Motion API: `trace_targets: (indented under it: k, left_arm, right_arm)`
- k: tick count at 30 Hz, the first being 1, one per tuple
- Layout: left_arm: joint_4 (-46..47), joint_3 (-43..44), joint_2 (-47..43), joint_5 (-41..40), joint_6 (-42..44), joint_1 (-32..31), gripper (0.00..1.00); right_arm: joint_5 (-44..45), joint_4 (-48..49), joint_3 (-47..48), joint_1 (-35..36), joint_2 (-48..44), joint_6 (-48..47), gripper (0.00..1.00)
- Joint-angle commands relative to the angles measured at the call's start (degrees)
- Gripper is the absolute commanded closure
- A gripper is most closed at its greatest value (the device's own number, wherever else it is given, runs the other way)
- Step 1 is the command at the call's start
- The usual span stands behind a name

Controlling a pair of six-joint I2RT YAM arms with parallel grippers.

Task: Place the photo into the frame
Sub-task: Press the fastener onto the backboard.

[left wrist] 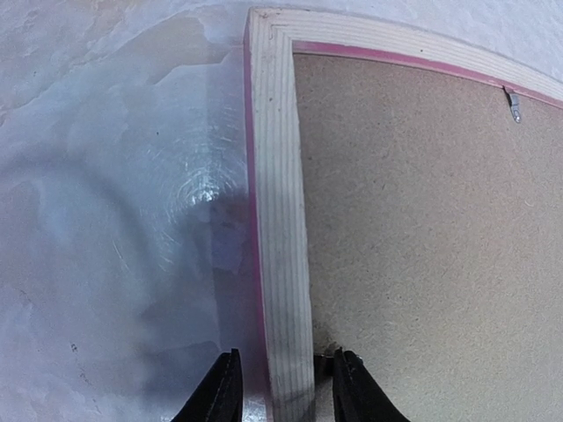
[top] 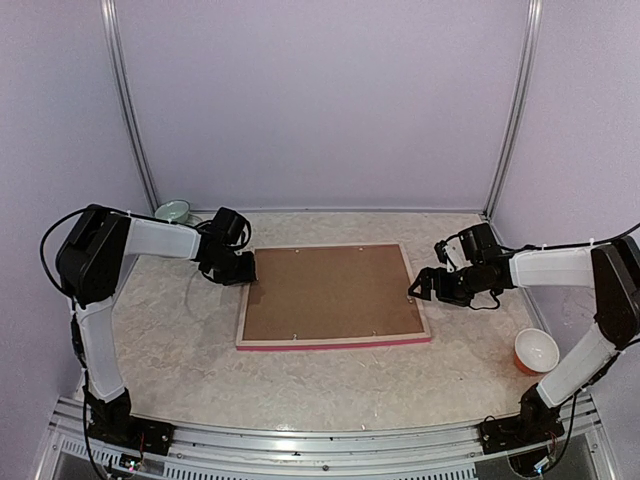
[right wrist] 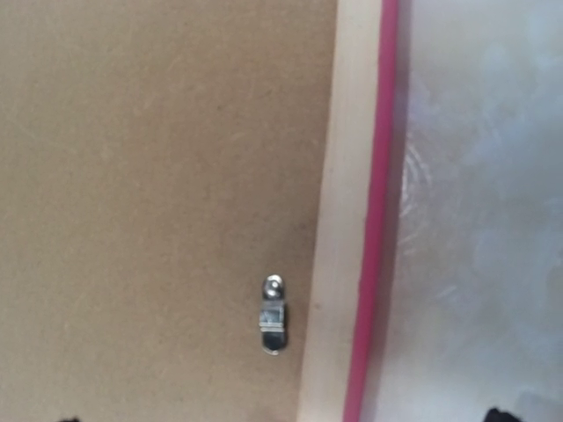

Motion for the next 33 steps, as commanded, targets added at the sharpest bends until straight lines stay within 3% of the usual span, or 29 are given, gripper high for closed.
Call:
trace_targets:
  k: [1,24,28,33]
  left_arm:
    - [-1.86,2.52,0.18,-1.6,0.65,-0.42,0.64]
    - [-2.47,2.79,2.79,-1.33,0.95,-1.17,0.65]
    - [-2.52,2.55,2.62,-1.82,0.98,-1.14,0.75]
    - [-2.51,2.43,2.57,-1.87,0.94,-1.05,0.76]
  right_arm:
    - [0.89,-0.03,0.39,0.5,0.47,-0.66,0.01]
    - [0.88,0.1,0.39,0.7,0.83,-0.99,0.01]
    - [0.87,0.07,0.47,0.7,0.7,-1.02,0.01]
    - [0.96,-0.01,0.56,0.7,0.74,-1.01,0.01]
